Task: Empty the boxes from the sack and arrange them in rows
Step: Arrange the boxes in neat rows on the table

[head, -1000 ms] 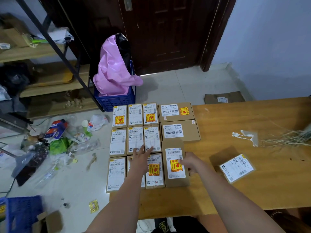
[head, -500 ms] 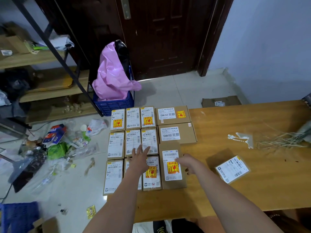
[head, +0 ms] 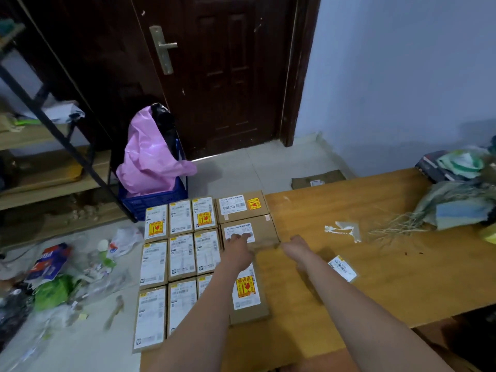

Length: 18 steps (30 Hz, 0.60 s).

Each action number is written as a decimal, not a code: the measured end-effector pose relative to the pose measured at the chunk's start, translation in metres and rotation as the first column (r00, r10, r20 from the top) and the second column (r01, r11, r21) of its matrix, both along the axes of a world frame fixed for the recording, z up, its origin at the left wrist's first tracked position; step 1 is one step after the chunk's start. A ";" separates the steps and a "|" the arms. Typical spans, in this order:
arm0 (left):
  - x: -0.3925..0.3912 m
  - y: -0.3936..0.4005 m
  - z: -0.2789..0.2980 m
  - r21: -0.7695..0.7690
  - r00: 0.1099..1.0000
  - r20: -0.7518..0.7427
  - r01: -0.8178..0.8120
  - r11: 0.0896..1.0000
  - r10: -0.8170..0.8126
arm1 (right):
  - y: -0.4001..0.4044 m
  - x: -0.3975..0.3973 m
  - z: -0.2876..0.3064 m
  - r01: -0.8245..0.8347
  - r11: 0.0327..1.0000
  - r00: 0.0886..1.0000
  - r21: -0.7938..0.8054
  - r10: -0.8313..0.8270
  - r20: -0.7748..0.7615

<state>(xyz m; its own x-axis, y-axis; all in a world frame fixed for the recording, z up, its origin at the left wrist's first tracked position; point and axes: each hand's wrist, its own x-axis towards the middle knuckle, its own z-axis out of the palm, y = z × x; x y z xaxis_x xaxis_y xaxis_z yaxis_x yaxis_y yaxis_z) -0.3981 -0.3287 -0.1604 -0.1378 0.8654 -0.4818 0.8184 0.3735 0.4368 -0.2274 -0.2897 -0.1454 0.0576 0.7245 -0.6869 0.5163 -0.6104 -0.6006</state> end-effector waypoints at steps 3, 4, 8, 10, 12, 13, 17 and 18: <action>0.028 0.016 0.003 -0.013 0.998 0.037 0.048 0.999 -0.047 | 0.006 0.026 0.004 0.025 1.000 0.999 0.005 -0.025 0.040; 0.038 0.021 0.005 -0.020 0.997 0.055 0.054 0.998 -0.053 | 0.009 0.035 0.004 0.039 0.999 0.999 -0.002 -0.039 0.038; 0.079 0.038 0.006 -0.033 0.992 0.113 0.052 0.998 -0.048 | 0.016 0.069 0.004 0.078 0.997 0.996 -0.017 -0.077 0.041; 0.097 0.044 0.005 -0.050 0.989 0.135 0.075 0.996 -0.067 | 0.019 0.085 0.002 0.096 0.995 0.993 -0.023 -0.095 0.064; 0.112 0.049 0.003 -0.075 0.985 0.151 0.094 0.993 -0.082 | 0.021 0.099 -0.001 0.126 0.991 0.990 -0.042 -0.123 0.073; 0.118 0.050 0.001 -0.093 0.984 0.163 0.091 0.991 -0.075 | 0.022 0.105 -0.003 0.134 0.989 0.989 -0.054 -0.130 0.075; 0.136 0.052 -0.009 -0.187 0.970 0.241 0.040 0.981 0.006 | 0.027 0.125 -0.015 0.144 0.986 0.985 -0.078 -0.136 0.107; 0.139 0.051 -0.012 -0.220 0.964 0.263 0.023 0.975 0.037 | 0.027 0.129 -0.020 0.137 0.987 0.983 -0.088 -0.125 0.135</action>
